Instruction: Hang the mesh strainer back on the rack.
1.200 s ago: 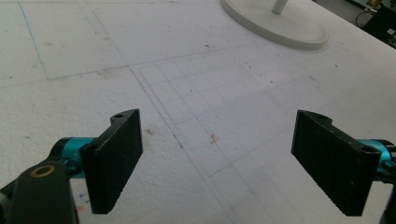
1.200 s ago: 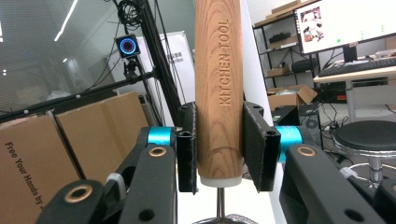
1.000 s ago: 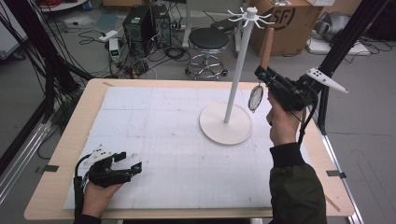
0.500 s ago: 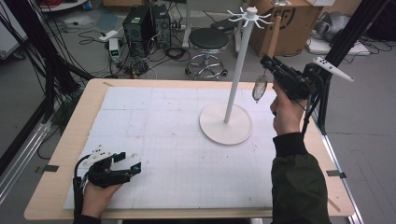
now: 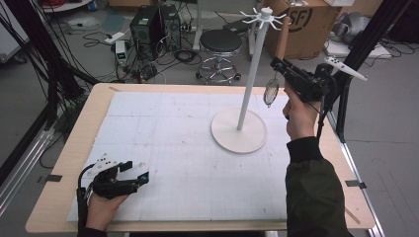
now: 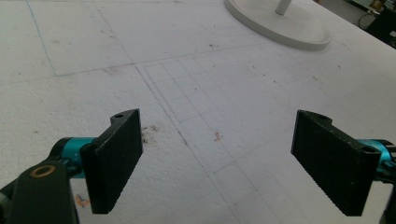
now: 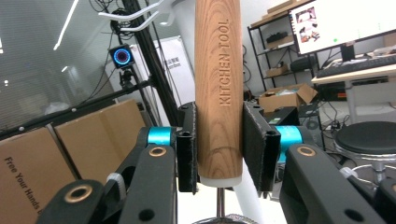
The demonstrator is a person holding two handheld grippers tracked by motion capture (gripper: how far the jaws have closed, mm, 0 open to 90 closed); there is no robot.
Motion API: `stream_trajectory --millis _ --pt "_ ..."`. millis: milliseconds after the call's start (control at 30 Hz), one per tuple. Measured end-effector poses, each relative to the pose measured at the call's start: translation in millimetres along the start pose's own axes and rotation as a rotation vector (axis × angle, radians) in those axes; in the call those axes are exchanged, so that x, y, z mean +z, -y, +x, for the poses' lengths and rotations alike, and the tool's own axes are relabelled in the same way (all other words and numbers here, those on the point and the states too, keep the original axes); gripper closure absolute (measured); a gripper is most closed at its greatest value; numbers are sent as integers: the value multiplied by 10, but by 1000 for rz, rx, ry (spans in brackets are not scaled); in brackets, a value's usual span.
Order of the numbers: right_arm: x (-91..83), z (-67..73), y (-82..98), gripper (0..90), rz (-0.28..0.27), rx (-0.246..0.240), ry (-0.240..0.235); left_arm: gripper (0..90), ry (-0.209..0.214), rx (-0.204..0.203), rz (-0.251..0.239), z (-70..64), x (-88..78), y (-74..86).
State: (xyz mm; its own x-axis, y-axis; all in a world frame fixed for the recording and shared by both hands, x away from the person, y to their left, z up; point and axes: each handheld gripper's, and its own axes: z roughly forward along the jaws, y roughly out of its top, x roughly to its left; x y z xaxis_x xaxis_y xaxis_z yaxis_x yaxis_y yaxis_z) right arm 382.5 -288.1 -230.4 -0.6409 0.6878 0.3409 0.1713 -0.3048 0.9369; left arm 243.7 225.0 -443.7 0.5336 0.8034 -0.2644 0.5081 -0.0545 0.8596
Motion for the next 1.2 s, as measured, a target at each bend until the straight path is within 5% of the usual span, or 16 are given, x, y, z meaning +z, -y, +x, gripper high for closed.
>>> stream_trajectory --millis 1067,1200 --pt "72 55 80 676 40 -11 -39 173 12 7 3 -37 13 -6" --pt "92 39 92 598 45 -4 -34 173 7 10 4 -32 2 -3"
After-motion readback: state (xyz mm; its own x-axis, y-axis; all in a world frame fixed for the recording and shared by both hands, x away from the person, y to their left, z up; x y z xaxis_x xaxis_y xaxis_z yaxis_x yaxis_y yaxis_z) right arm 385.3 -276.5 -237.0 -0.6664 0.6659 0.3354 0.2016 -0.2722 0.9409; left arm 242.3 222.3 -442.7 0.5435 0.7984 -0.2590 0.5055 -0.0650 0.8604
